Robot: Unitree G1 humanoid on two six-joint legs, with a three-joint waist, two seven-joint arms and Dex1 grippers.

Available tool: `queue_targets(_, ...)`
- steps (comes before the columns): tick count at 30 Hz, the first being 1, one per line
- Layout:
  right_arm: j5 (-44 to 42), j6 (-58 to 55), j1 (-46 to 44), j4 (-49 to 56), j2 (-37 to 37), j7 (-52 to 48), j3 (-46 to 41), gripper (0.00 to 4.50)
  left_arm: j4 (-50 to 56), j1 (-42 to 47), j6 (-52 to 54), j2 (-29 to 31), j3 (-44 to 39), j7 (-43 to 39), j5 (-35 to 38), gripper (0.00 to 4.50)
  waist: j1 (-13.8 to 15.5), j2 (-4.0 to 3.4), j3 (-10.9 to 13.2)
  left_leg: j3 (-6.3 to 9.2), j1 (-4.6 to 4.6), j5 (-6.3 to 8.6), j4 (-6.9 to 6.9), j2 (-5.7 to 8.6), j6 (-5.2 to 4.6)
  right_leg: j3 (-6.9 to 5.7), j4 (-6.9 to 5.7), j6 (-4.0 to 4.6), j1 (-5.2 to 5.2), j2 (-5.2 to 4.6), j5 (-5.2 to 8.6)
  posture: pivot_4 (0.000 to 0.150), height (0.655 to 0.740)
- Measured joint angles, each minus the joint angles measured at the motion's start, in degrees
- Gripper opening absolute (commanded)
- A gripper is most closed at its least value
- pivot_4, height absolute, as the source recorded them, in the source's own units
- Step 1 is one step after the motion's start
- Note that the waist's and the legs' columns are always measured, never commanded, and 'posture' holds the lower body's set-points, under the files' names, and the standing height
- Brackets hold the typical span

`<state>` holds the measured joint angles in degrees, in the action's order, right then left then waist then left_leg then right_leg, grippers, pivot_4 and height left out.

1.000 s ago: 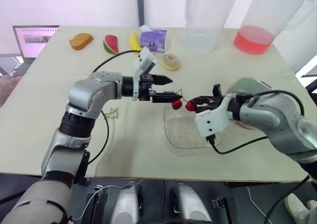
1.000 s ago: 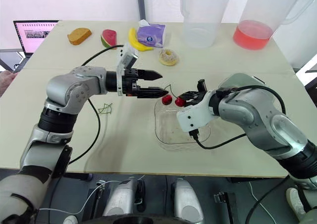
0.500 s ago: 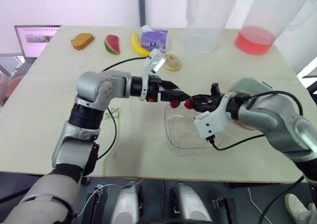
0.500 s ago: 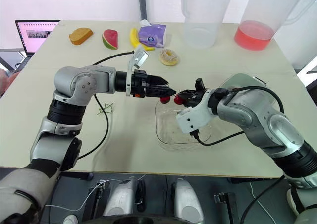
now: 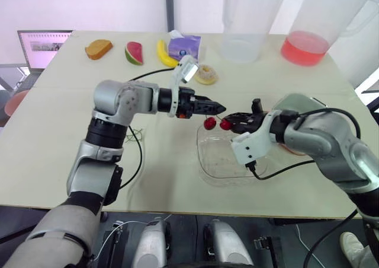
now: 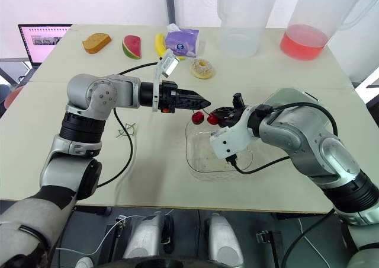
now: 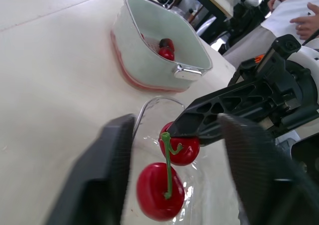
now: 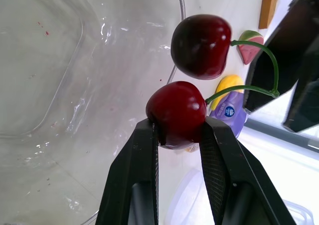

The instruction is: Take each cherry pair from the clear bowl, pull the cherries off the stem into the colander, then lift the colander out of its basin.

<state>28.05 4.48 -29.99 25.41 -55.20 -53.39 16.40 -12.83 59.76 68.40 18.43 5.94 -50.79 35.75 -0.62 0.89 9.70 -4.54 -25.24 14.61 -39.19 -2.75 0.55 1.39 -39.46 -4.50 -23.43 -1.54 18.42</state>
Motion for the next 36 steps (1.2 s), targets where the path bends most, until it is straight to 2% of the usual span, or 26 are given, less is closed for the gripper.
queue_targets(2, 0.0, -0.1, 0.0, 0.0, 0.0, -0.3, -0.1, 0.79, 0.0, 0.0, 0.1, 0.0, 0.0, -0.1, 0.0, 0.16, 0.0, 0.00, 0.0, 0.00, 0.00, 0.00, 0.00, 0.00, 0.00, 0.00, 0.00, 0.00, 0.00, 0.00, 0.00, 0.150, 0.7400)
queue_targets(3, 0.1, -0.1, 0.0, 0.0, 0.1, -0.4, -0.1, 0.79, 0.0, 0.0, 0.2, 0.0, 0.0, -0.2, 0.0, 0.07, 0.0, 0.00, 0.0, 0.00, 0.00, 0.00, 0.00, 0.00, 0.00, 0.00, 0.00, 0.00, 0.00, 0.00, 0.00, 0.150, 0.7400)
queue_targets(19, -2.2, -6.0, 1.4, 1.6, 2.8, -3.4, -1.5, 0.79, 0.1, -0.1, 1.0, -0.1, 0.0, -0.9, 0.0, 0.07, 0.0, 0.00, 0.0, 0.01, 0.00, -0.01, 0.00, 0.00, 0.01, 0.00, -0.01, 0.00, 0.00, 0.01, 0.00, 0.150, 0.7400)
queue_targets(22, -2.8, -7.7, 1.5, 1.9, 3.4, -3.7, -1.9, 2.07, 0.2, -0.1, 1.0, 0.0, 0.0, -1.2, 0.0, 0.00, 0.0, 0.00, 0.0, 0.01, 0.00, -0.01, 0.00, 0.00, 0.01, -0.01, -0.01, 0.00, 0.01, 0.00, 0.00, 0.150, 0.7400)
queue_targets(27, -5.3, -13.7, 1.9, 3.3, 4.9, -5.0, -3.7, 4.46, 0.2, -0.1, 0.5, 0.0, 0.0, -1.2, 0.0, 0.00, 0.0, 0.00, 0.0, 0.02, 0.00, 0.00, 0.00, 0.00, 0.01, -0.01, -0.01, 0.00, 0.01, 0.00, 0.00, 0.150, 0.7400)
queue_targets(30, -10.2, -22.0, 3.5, 4.9, 5.1, -8.1, -6.7, 4.46, 1.8, -1.0, -3.2, 1.2, 1.1, -2.2, -1.0, 0.00, 0.1, 0.00, 0.0, 0.02, 0.00, 0.00, 0.00, 0.01, 0.01, -0.01, -0.01, 0.00, 0.01, -0.01, 0.00, 0.150, 0.7400)
queue_targets(33, -19.6, -39.8, 4.1, 8.1, 7.3, -12.2, -11.5, 4.46, 6.0, -3.5, -13.3, 5.7, 4.2, -6.1, -5.1, 0.00, -0.2, -0.01, 0.0, 0.00, 0.06, -0.02, 0.03, -0.06, 0.04, 0.03, -0.03, 0.02, 0.03, -0.03, -0.01, 0.150, 0.7400)
queue_targets(36, -28.7, -58.2, -0.2, 11.1, 8.8, -14.1, -13.6, 4.46, 9.6, -5.5, -22.0, 7.6, 5.3, -10.1, -7.3, 0.00, -0.1, -0.02, 0.0, 0.02, 0.11, -0.05, 0.04, -0.06, 0.09, 0.02, -0.15, 0.04, 0.03, -0.05, -0.01, 0.150, 0.7400)
